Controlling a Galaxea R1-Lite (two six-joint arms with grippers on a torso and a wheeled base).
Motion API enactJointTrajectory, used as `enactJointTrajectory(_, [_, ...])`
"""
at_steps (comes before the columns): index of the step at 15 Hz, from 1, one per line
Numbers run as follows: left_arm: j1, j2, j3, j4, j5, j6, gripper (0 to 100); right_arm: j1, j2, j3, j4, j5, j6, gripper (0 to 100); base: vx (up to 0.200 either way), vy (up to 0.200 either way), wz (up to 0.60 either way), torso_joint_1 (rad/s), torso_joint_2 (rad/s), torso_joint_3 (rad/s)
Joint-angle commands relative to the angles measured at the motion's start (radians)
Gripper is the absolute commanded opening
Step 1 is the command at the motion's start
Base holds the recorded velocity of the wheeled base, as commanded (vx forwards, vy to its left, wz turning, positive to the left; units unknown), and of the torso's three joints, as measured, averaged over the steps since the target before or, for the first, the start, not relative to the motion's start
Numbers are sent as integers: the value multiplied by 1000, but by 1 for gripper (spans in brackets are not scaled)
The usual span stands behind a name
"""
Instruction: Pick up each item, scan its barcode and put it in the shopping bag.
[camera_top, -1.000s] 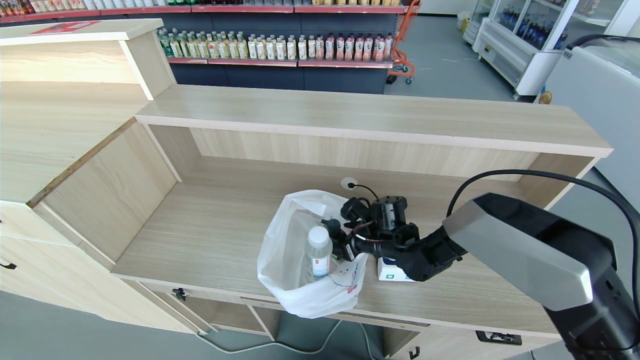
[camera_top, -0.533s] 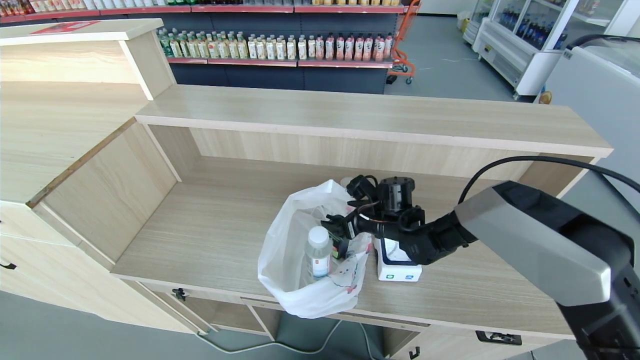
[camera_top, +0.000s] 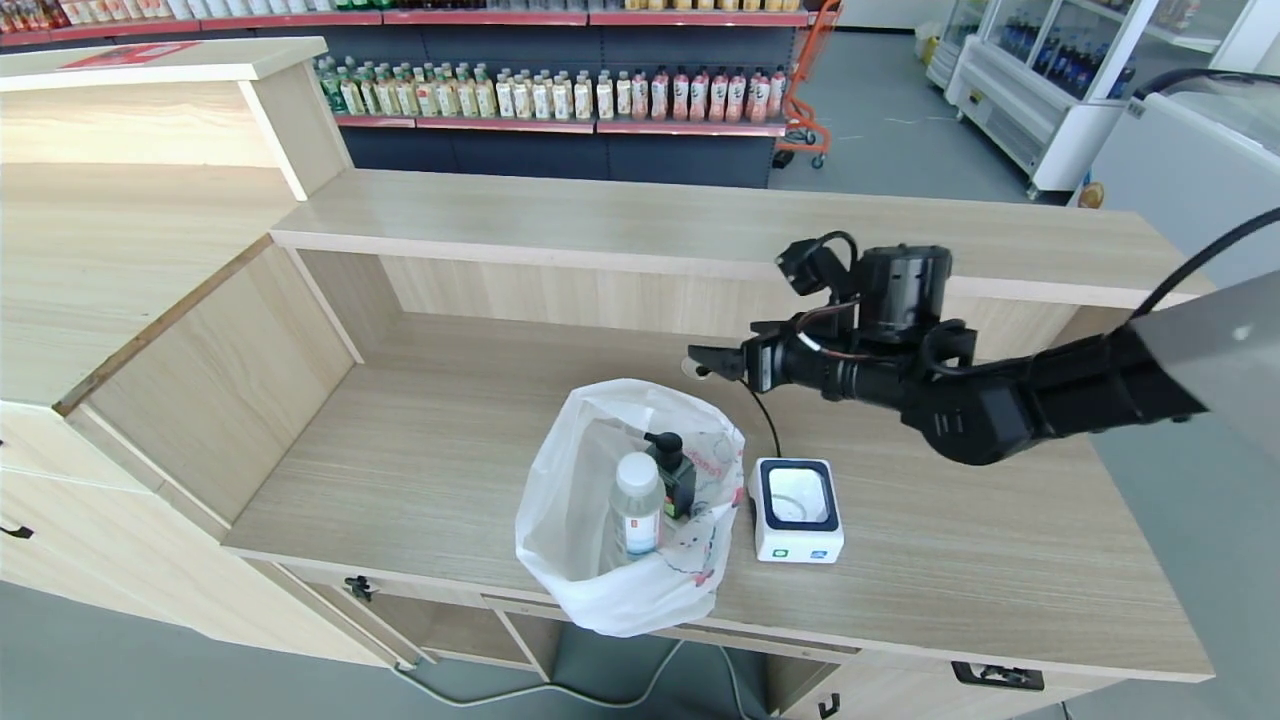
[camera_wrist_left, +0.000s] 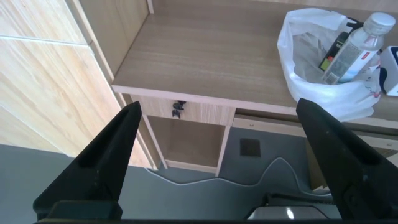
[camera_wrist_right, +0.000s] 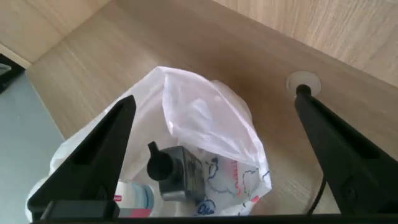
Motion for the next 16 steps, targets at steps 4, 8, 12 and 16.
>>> enactJointTrajectory(4, [0, 0, 0, 0, 0, 0, 100, -367, -707, 460, 337, -167, 2, 100, 0, 0, 0, 0, 0, 0])
enactJointTrajectory(8, [0, 0, 0, 0, 0, 0, 100, -600, -1160, 986, 380, -205, -75, 100, 0, 0, 0, 0, 0, 0])
enactJointTrajectory(12, [0, 0, 0, 0, 0, 0, 100, -470, -1508, 1230, 404, -476, -75, 100, 0, 0, 0, 0, 0, 0])
enactJointTrajectory(16, [0, 0, 0, 0, 0, 0, 100, -433, -1742, 1317, 498, -481, -66, 100, 0, 0, 0, 0, 0, 0])
